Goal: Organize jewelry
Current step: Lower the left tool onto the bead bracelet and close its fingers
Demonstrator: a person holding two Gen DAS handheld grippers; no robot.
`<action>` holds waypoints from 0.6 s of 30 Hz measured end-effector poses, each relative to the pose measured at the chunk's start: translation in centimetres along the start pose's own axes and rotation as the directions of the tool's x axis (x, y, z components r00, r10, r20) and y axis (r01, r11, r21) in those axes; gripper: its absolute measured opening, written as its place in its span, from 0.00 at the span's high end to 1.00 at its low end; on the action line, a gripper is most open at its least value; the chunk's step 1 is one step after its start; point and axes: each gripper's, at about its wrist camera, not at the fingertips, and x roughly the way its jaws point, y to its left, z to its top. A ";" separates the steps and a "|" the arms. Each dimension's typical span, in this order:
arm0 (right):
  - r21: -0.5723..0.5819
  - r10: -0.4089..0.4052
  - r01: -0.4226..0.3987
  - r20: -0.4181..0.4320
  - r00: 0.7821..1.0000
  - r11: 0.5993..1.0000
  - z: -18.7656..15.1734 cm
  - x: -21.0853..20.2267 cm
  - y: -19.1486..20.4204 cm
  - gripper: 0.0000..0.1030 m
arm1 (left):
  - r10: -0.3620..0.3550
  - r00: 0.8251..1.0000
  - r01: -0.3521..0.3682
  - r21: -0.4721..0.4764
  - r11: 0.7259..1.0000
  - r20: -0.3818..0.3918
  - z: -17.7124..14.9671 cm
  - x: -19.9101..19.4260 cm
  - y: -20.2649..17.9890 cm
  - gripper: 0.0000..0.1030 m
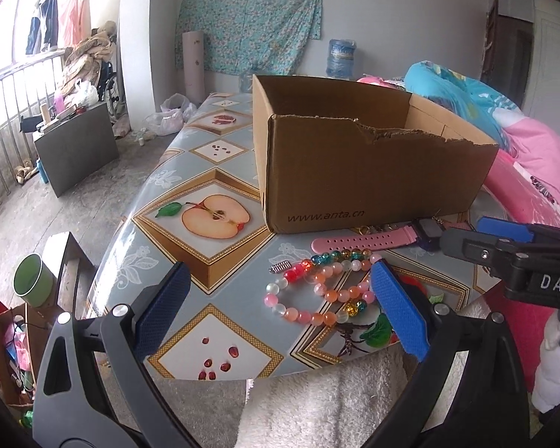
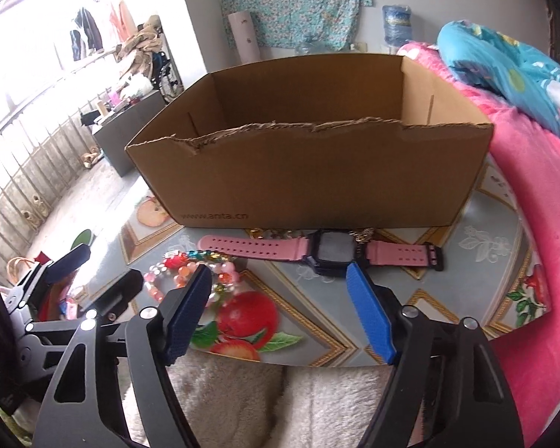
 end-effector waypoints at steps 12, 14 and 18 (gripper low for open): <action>0.044 0.137 -0.132 -0.184 0.973 0.990 0.8 4.8 1.6 0.65 | -0.074 0.985 0.083 0.051 0.995 -0.158 -0.9 3.8 1.0 0.63; 0.037 0.139 -0.134 -0.202 0.969 0.990 1.0 5.4 2.0 0.66 | -0.078 0.980 0.088 0.049 0.995 -0.183 -1.0 4.4 1.2 0.66; 0.012 0.113 -0.114 -0.239 0.964 0.993 1.1 6.7 2.9 0.73 | -0.077 0.976 0.086 0.037 0.996 -0.204 -1.0 5.0 1.5 0.69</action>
